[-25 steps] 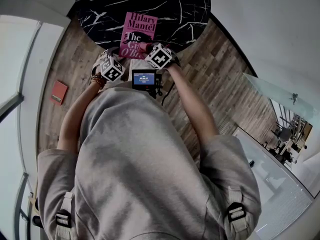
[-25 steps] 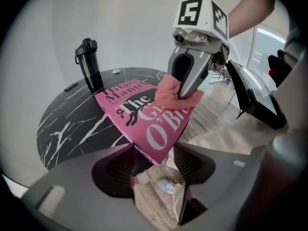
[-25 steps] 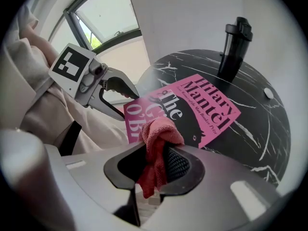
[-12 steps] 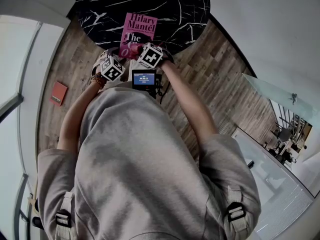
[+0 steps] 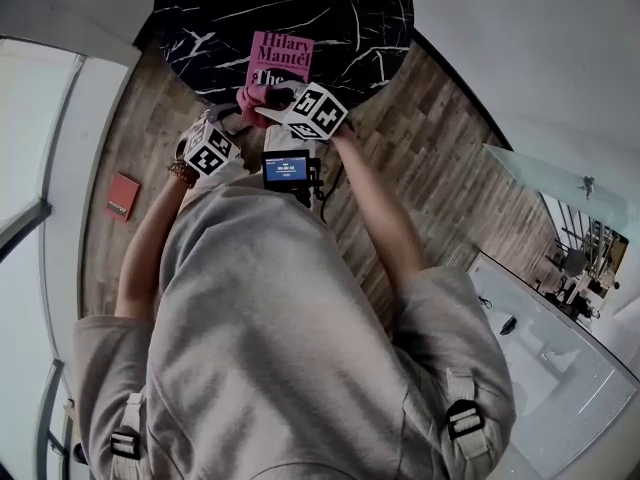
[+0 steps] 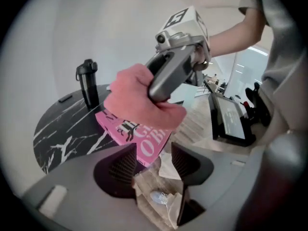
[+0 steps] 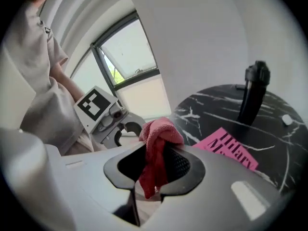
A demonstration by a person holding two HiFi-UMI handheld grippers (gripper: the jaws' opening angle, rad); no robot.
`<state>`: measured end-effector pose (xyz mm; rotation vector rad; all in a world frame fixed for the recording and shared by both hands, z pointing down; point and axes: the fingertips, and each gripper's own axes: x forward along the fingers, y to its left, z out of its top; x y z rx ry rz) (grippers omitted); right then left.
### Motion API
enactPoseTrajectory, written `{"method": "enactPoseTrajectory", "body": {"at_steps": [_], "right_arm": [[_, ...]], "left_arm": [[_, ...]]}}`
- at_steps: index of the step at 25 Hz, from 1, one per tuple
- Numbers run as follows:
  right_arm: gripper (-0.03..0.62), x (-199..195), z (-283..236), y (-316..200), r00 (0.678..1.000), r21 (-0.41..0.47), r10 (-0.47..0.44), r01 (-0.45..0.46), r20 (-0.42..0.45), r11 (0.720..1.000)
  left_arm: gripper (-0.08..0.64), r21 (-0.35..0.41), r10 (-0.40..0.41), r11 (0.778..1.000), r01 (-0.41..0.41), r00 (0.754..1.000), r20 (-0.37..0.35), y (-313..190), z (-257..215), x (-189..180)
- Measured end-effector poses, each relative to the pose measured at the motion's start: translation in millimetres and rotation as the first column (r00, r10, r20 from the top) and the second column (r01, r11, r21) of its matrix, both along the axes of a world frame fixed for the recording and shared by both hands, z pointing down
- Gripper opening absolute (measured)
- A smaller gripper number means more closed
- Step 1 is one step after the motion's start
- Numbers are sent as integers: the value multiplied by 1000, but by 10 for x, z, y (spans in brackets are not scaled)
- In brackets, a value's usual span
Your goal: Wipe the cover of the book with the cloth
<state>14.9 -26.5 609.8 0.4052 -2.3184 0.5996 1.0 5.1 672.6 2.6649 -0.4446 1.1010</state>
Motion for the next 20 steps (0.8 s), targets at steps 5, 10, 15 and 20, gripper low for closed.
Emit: {"method": "enactPoseTrajectory", "body": {"at_steps": [5, 10, 15, 20], "right_arm": [[110, 65, -839, -145, 980, 205, 141, -169, 141, 964], [114, 269, -1480, -62, 937, 382, 288, -343, 195, 858], [114, 364, -2095, 177, 893, 532, 358, -449, 271, 718], [114, 304, -2521, 614, 879, 607, 350, -476, 323, 636]], "left_arm": [[182, 126, 8, 992, 13, 987, -162, -148, -823, 30], [139, 320, -74, 935, 153, 966, -247, -324, -1687, -151], [78, 409, -196, 835, 368, 894, -404, -372, -2540, -415], [43, 521, -172, 747, 412, 877, -448, -26, -3059, -406]]}}
